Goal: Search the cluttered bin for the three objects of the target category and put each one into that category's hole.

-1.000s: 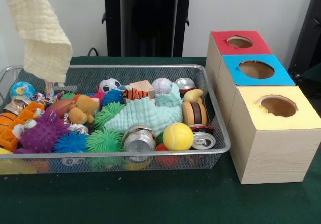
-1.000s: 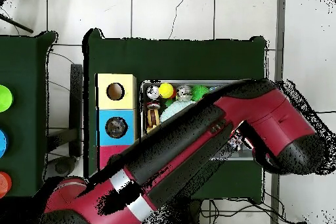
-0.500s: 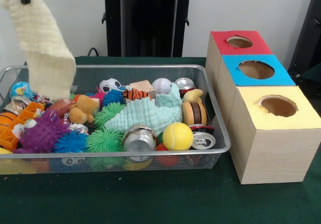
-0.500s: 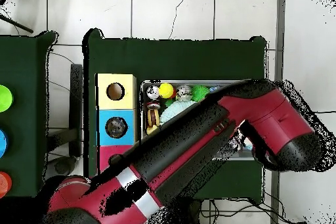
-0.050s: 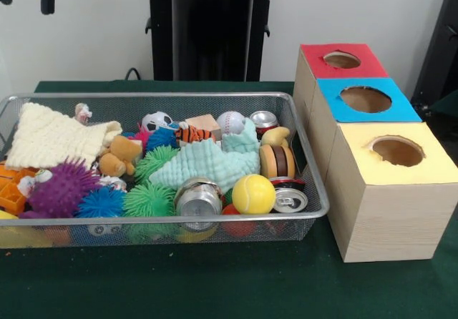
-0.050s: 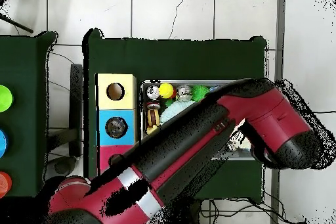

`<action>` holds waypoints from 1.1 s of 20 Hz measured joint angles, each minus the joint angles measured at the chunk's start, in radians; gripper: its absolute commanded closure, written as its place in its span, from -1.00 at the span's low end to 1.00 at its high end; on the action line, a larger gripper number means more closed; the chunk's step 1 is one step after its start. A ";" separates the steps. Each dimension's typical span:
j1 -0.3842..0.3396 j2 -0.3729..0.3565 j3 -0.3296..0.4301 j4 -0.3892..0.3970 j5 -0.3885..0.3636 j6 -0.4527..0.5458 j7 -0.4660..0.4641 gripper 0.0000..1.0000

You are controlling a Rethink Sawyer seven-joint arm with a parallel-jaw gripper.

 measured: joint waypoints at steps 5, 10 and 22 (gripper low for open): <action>0.003 -0.001 0.001 -0.002 0.001 0.000 0.000 -1.00; 0.029 -0.001 0.007 -0.002 0.006 0.001 0.000 -1.00; 0.141 0.031 0.009 -0.009 0.049 0.043 0.000 -1.00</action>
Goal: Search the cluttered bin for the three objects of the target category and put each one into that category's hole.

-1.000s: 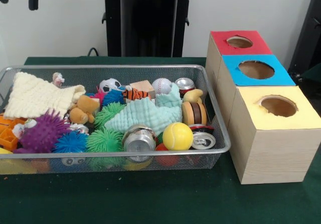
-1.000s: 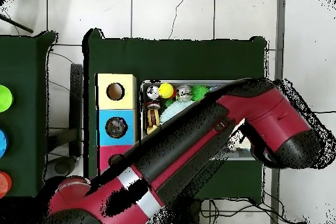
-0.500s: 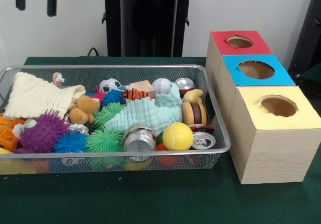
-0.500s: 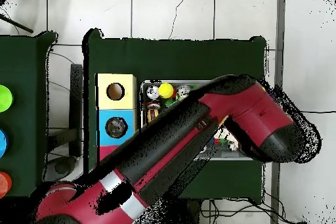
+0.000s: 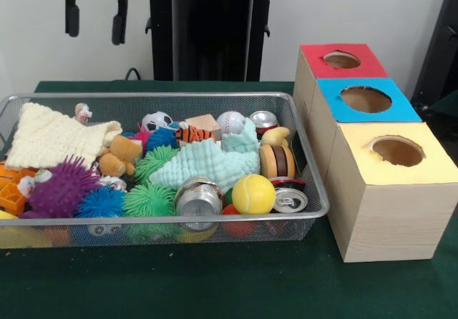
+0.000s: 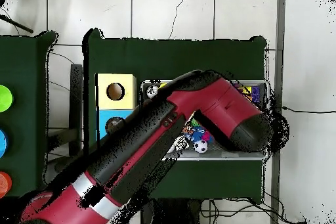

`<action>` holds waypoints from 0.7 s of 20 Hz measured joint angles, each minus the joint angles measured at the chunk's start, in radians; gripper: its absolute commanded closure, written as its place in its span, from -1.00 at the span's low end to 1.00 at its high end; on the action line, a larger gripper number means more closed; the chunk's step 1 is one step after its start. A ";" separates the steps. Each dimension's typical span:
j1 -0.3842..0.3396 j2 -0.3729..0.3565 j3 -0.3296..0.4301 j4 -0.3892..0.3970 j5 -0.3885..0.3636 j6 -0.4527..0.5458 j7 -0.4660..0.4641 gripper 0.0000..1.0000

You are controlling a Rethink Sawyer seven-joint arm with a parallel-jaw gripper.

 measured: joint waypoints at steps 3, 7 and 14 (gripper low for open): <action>0.010 0.008 0.000 -0.002 0.005 0.001 0.000 -1.00; 0.021 0.023 0.000 -0.004 0.008 0.001 0.000 -1.00; 0.043 0.052 0.000 -0.005 0.014 0.001 0.000 -1.00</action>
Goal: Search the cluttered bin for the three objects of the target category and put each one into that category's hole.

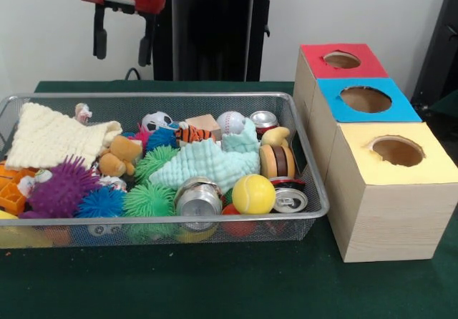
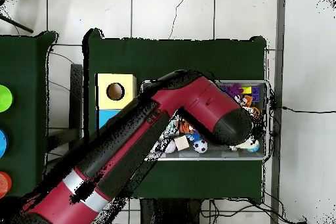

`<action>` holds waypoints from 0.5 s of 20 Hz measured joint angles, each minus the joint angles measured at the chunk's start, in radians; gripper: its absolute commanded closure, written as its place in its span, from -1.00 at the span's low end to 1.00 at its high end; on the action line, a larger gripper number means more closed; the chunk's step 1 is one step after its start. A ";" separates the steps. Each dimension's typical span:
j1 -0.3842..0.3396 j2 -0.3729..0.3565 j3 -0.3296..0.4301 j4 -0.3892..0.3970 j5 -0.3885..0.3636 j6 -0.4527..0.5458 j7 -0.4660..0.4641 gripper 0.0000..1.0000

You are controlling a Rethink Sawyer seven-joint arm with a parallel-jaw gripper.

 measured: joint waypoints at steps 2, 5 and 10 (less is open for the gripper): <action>0.010 0.008 0.000 0.000 0.002 0.000 0.000 -1.00; 0.031 0.021 0.000 -0.003 0.015 0.000 0.000 -1.00; 0.054 0.035 0.000 -0.016 0.032 0.000 0.005 -1.00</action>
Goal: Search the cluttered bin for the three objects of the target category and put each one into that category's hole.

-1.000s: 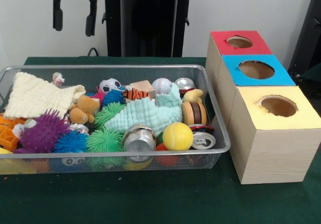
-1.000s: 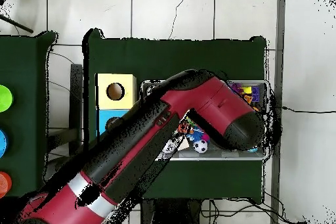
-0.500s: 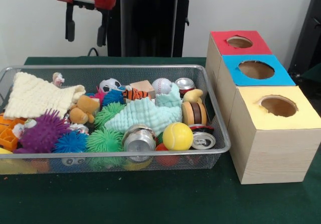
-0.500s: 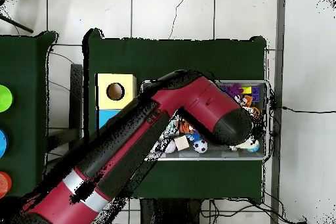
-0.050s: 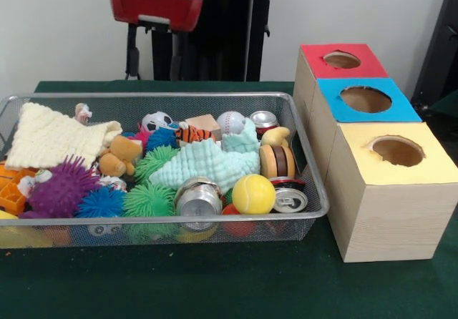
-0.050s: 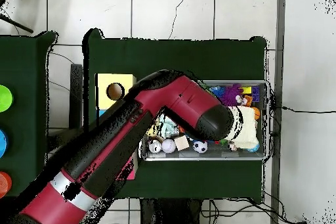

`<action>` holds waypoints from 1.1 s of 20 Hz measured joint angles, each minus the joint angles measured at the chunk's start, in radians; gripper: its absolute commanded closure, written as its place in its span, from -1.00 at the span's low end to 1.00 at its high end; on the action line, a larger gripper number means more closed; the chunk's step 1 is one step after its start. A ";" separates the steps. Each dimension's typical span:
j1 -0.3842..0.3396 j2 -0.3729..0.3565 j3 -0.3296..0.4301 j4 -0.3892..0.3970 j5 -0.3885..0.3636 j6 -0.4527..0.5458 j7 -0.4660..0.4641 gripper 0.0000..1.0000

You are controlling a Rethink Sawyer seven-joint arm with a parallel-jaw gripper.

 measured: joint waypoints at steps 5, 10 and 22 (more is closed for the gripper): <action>0.015 0.017 0.000 -0.020 0.009 0.000 0.020 -1.00; 0.021 0.031 0.000 -0.027 0.054 0.007 0.036 -1.00; 0.020 0.081 0.000 -0.053 0.133 0.100 0.036 -1.00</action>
